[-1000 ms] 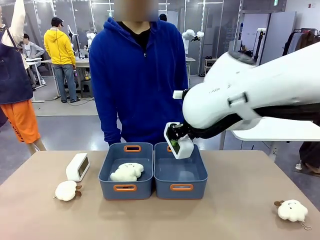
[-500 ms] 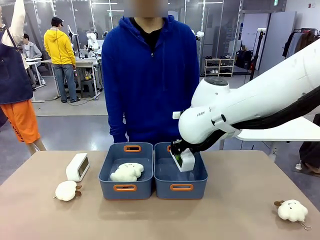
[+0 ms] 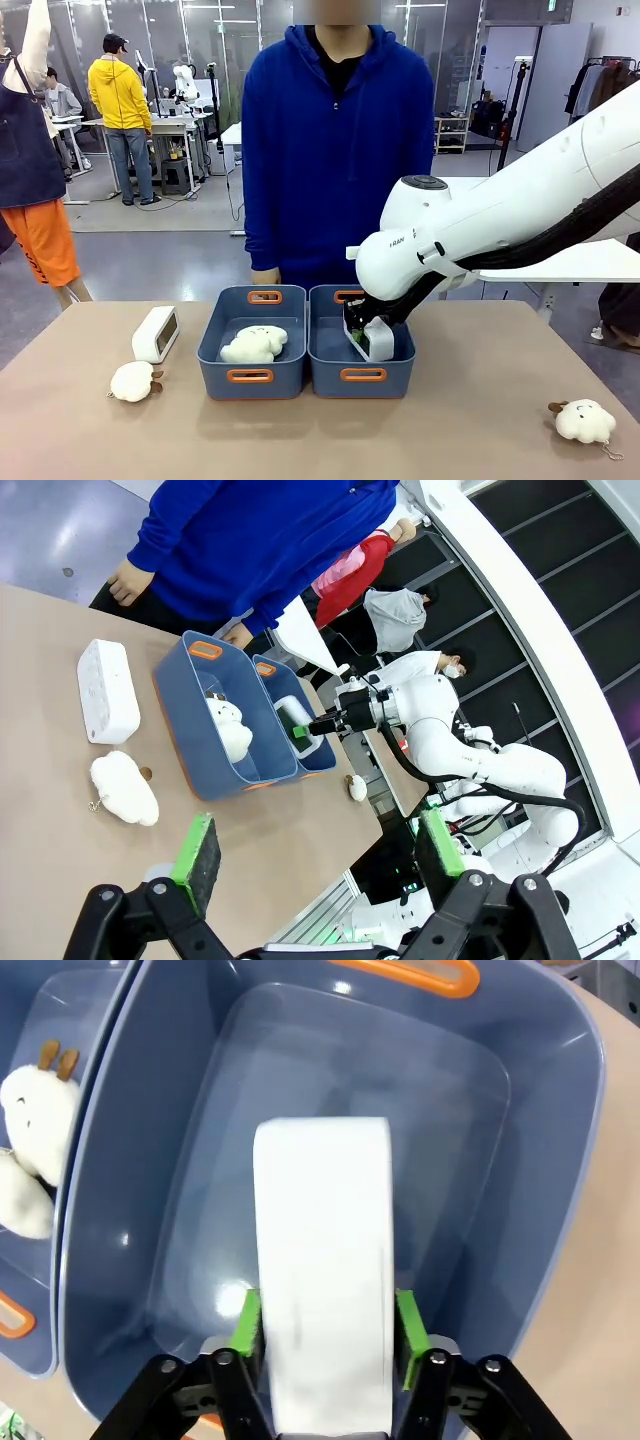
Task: Sort the digital clocks into the basket.
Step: Pick up the Digital clock from the table and place it into the empty Plastic storage basket.
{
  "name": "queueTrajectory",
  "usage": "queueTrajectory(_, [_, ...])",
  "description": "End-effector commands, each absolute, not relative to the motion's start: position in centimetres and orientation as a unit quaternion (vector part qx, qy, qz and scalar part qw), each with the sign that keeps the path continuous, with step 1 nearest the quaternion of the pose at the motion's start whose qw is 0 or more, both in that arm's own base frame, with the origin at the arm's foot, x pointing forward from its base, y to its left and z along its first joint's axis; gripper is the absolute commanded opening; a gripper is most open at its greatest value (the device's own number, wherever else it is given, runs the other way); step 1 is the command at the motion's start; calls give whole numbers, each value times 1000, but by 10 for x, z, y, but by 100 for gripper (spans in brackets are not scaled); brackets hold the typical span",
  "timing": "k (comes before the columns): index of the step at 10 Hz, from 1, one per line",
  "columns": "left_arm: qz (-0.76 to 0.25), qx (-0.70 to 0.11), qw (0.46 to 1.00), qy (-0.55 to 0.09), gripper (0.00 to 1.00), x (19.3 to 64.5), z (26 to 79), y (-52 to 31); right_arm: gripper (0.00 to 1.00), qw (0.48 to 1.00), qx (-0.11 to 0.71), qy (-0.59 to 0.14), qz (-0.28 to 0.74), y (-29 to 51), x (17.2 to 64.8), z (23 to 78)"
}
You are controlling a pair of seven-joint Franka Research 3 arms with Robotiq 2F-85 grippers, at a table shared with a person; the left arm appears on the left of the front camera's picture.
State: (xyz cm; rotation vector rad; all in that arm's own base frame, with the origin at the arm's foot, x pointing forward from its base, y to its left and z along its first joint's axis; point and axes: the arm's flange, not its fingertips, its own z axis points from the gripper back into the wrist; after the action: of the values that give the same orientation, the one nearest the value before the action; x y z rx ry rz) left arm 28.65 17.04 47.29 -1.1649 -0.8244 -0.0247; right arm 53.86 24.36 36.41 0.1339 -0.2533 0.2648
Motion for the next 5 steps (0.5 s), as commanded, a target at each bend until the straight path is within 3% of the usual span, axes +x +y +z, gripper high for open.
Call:
queueTrajectory(1, [-16,-540,747,-388,100,288,475,171,83,982,60,-130,123,246,535,367])
queueTrajectory(2, [-16,-540,747,-388,100,288,475,171,97,982,63,-130,121,245,533,369])
queueTrajectory(5, [-16,-540,747,-388,100,288,475,171,100,975,100,-152,128,230,497,391])
